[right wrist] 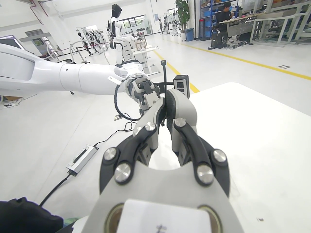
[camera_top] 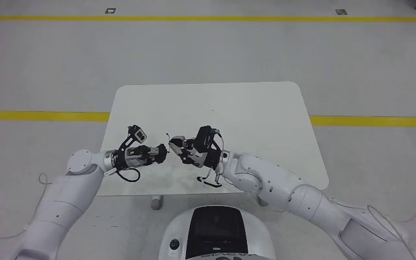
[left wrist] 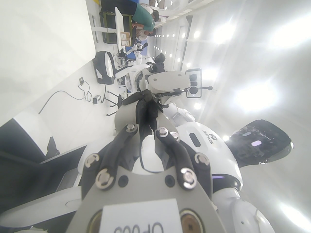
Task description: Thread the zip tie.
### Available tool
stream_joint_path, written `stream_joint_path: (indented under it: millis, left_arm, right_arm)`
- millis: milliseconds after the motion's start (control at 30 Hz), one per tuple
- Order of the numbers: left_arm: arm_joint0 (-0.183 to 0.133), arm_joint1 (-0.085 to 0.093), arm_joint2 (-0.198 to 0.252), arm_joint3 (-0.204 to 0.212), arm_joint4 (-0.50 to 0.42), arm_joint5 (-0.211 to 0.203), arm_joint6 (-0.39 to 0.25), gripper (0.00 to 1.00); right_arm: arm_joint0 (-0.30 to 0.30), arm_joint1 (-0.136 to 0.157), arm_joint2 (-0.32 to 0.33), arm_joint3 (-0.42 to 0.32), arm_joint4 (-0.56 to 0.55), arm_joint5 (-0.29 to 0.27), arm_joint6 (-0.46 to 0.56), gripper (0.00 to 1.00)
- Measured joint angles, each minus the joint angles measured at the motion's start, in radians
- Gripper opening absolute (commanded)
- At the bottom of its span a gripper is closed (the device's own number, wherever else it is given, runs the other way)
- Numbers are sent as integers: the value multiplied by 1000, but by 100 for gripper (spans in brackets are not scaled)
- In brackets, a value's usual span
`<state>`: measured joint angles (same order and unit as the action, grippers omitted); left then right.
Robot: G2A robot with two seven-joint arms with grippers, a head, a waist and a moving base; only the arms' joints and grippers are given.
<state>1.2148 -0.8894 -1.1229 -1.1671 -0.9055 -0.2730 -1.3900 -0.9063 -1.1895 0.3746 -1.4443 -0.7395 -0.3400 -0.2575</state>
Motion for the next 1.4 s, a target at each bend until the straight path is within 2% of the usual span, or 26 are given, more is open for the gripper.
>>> stream_joint_path:
  millis: [800,1100,1400]
  left_arm:
    - [0,0,0,0,0,0,0,0]
    - [0,0,0,0,0,0,0,0]
    - [0,0,0,0,0,0,0,0]
  right_arm:
    - [6,11,-39,-4,27,0,13,0]
    - [17,9,-53,1,29,0,-17,0]
    - [22,3,-74,19,43,0,0,0]
